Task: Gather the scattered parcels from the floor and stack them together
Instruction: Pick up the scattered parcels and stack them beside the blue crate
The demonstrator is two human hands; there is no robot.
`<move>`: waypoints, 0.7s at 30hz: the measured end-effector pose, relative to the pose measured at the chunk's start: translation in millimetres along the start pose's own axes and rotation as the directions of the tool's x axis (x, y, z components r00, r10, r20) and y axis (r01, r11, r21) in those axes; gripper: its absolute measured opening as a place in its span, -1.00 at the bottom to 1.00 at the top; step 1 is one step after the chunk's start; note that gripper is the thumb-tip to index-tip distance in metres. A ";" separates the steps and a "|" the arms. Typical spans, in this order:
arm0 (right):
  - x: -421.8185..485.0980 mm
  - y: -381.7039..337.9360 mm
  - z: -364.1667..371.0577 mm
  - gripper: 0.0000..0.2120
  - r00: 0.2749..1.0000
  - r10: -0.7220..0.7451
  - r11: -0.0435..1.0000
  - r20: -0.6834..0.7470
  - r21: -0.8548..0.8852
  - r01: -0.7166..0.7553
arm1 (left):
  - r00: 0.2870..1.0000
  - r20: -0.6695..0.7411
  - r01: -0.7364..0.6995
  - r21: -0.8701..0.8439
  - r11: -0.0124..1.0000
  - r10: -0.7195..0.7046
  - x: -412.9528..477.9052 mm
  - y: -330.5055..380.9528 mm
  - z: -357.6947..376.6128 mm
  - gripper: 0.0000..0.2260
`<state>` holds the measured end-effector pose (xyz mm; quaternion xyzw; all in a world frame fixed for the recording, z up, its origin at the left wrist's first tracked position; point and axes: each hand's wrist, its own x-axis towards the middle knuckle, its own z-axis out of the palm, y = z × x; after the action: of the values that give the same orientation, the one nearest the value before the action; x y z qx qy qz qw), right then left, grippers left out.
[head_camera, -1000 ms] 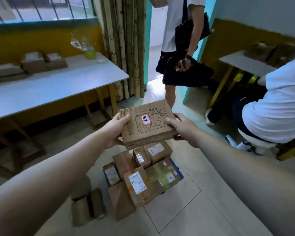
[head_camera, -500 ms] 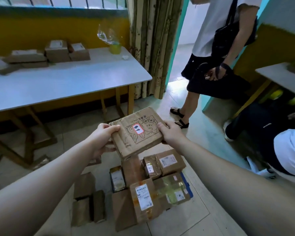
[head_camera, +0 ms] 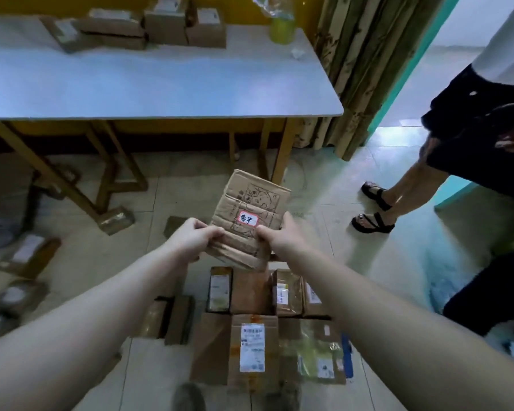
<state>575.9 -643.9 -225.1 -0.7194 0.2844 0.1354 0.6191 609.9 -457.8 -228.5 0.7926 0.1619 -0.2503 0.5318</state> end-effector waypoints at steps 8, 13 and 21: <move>121.2 125.3 2.6 -0.40 0.999 0.031 0.917 0.037 -0.399 -0.014 | 0.996 0.061 0.059 0.115 0.992 -0.066 106.4 -98.8 81.2 -0.58; 182.2 236.0 32.2 -0.22 0.998 0.068 0.825 -0.008 -0.561 -0.061 | 0.988 0.025 0.145 0.201 0.969 -0.153 168.5 -195.9 129.8 -0.56; 213.4 329.3 55.0 -0.25 0.983 0.167 0.630 0.077 -0.775 -0.047 | 0.971 0.118 0.169 0.281 0.945 -0.209 204.7 -289.9 174.4 -0.38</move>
<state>565.7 -665.8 -620.6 -0.8848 0.1971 0.3306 0.2626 587.5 -510.2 -619.7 0.8177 0.1624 -0.3772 0.4033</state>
